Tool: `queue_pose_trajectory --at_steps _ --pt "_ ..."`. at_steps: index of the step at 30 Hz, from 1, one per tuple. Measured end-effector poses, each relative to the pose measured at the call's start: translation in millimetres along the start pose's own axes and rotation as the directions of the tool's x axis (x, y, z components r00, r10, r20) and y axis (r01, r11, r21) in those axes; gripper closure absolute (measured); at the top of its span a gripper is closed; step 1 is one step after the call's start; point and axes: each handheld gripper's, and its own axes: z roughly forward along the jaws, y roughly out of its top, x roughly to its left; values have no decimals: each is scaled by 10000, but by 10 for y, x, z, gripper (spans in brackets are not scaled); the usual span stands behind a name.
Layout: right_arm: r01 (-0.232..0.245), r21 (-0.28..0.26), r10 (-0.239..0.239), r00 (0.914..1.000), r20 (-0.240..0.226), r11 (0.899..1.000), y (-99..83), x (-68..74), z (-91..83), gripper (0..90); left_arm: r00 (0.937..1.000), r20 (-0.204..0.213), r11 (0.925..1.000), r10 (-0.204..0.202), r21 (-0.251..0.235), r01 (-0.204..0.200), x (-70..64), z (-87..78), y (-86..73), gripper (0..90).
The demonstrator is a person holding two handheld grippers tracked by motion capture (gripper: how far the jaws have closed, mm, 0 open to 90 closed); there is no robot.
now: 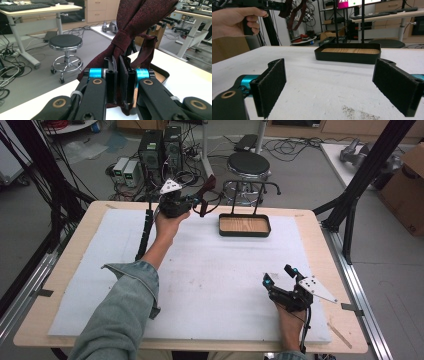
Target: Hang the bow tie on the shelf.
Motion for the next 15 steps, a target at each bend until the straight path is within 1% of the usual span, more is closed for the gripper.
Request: queue_pose_trajectory --at_steps 3,9,12,13,15 --pt "30 -10 -30 10000 -27 10000 0 -2 1 109 9999 98 10000 -48 -42 49 -31 65 15 844" --pt "7 -32 -7 10000 -22 10000 -1 -3 4 109 9999 34 9999 103 -102 -103 -78 196 29 844" --pt "-42 -7 42 10000 -46 10000 -1 1 5 109 10000 48 9999 82 -115 -81 -98 254 36 844" --pt "-18 14 18 10000 -50 10000 -1 0 4 109 9999 -7 9999 102 -110 -102 -105 269 39 843" --pt "-28 3 28 10000 -59 10000 -2 0 5 109 10000 30 9996 -7 -282 8 -112 288 39 843"
